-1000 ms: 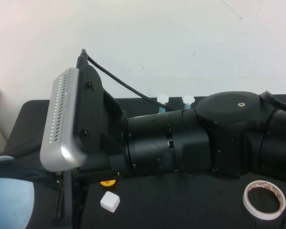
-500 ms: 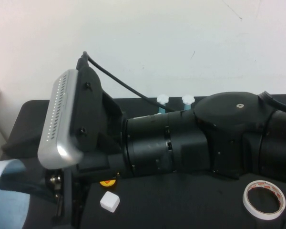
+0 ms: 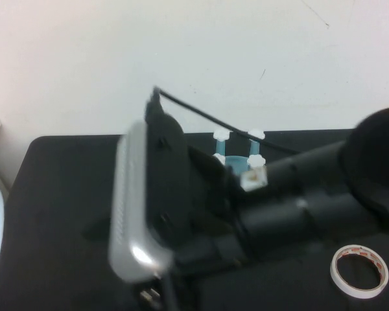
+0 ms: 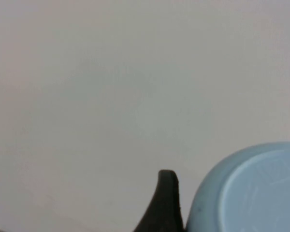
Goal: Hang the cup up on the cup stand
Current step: Place the cup on the cup holder
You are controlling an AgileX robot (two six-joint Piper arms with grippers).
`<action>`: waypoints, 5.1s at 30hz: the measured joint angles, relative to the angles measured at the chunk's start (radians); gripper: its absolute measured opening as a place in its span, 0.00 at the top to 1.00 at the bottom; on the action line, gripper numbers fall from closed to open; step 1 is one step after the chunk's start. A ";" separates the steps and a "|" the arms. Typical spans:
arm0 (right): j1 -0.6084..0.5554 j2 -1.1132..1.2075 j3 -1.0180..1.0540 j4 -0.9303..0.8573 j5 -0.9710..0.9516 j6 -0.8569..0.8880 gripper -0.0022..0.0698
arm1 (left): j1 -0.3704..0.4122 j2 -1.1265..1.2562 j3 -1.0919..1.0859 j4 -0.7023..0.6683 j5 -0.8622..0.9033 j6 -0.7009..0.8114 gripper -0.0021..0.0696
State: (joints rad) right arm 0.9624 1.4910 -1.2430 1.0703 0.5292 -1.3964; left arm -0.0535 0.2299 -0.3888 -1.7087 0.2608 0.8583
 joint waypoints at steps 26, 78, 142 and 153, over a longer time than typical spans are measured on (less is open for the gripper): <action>-0.018 -0.301 0.328 -1.059 0.476 1.095 0.96 | -0.058 1.190 -0.746 0.016 0.484 1.031 0.17; -0.018 -0.698 0.512 -1.231 0.465 1.488 0.97 | -0.280 2.120 -1.441 0.024 0.395 1.366 0.17; -0.018 -0.698 0.512 -1.195 0.451 1.515 0.97 | -0.278 1.990 -1.448 0.485 0.724 0.993 0.17; -0.018 -0.698 0.512 -1.195 0.451 1.501 0.97 | -0.278 2.077 -1.448 0.419 0.618 0.882 0.17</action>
State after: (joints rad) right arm 0.9439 0.7926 -0.7314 -0.1243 0.9798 0.1046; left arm -0.3315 2.3069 -1.8371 -1.2901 0.8785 1.7404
